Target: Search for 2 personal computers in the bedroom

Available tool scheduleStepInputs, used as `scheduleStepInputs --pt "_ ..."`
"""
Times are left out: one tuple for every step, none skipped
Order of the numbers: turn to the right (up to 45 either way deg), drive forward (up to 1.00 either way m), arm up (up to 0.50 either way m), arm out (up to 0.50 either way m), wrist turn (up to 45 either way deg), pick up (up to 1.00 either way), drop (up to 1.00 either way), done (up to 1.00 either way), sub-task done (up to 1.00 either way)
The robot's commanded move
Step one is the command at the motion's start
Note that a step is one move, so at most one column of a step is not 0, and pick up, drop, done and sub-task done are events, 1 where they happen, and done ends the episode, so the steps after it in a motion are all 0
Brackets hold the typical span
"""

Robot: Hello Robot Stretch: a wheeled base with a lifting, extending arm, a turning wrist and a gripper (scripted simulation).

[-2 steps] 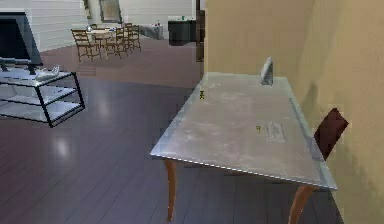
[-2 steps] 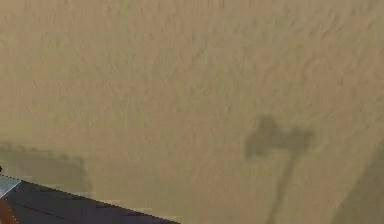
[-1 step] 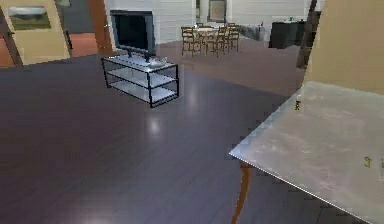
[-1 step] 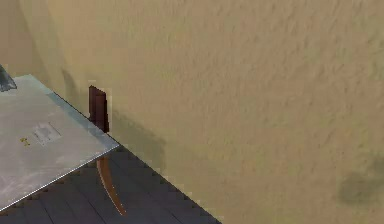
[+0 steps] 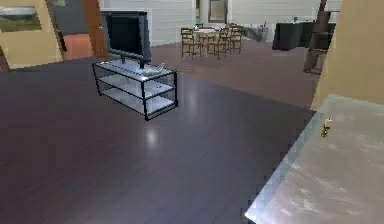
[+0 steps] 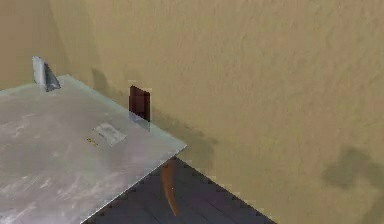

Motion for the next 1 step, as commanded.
scheduleStepInputs --pt "-45.0 0.00 0.00 0.00 0.0 0.00 0.00 0.00 0.00"
